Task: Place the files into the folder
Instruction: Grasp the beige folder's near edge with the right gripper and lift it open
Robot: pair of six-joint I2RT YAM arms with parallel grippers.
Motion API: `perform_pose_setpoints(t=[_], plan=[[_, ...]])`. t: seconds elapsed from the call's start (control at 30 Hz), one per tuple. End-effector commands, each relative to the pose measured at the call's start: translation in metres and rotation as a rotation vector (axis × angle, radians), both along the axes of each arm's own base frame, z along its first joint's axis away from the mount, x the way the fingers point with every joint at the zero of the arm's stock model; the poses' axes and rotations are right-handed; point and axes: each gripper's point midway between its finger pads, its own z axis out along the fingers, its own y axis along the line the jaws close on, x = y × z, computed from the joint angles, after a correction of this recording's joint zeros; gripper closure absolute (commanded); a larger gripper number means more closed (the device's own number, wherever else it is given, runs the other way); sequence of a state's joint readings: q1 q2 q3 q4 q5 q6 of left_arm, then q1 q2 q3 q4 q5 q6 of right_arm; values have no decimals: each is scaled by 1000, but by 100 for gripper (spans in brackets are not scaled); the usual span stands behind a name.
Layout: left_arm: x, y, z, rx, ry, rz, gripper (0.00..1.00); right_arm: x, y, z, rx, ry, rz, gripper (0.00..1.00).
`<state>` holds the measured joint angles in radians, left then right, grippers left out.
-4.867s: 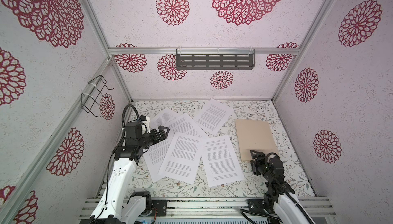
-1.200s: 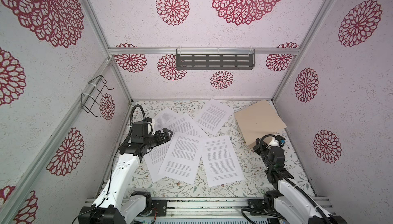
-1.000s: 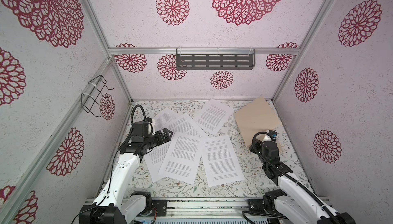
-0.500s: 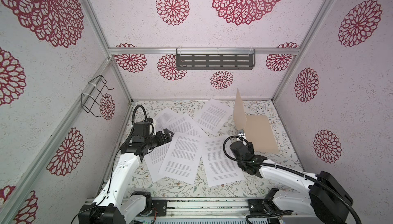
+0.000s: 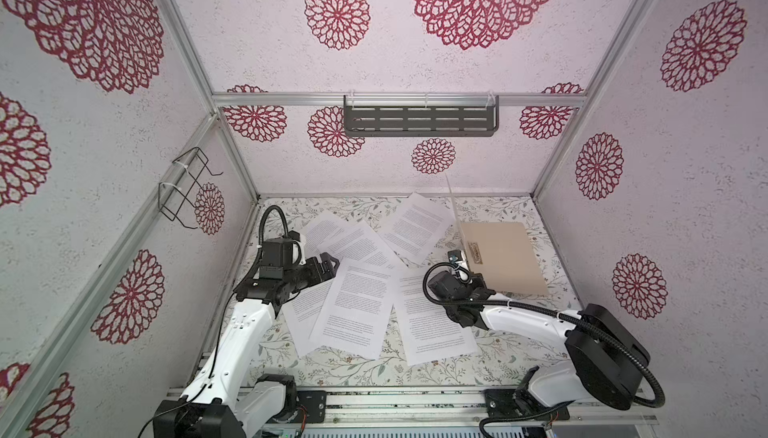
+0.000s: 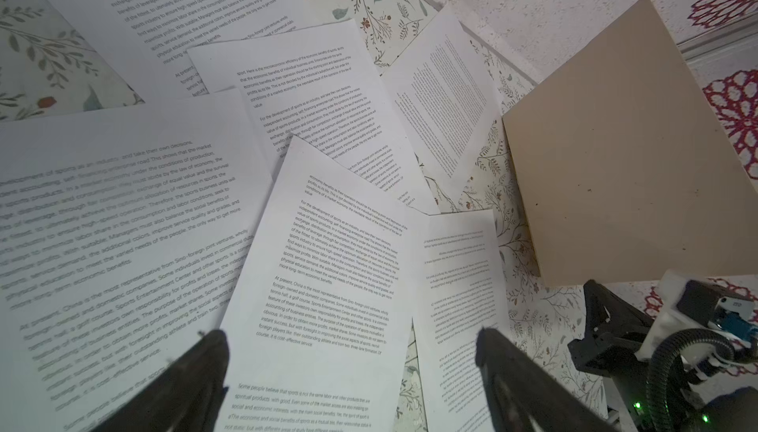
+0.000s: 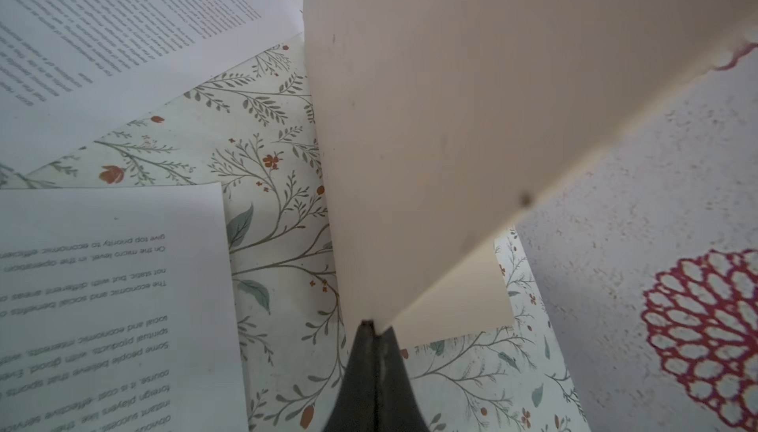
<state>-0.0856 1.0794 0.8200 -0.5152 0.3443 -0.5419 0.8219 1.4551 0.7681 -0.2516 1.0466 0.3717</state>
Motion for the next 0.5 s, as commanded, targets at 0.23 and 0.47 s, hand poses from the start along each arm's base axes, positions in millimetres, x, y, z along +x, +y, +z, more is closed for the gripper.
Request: perform_pose_setpoints(t=[0.23,0.47], plan=[[2,-2,14,23,-44,-17,3,-6,4,-6,35,64,4,100],[4,-3,17,20,-48,-20,3,-17,28,-21,198,165,133,63]])
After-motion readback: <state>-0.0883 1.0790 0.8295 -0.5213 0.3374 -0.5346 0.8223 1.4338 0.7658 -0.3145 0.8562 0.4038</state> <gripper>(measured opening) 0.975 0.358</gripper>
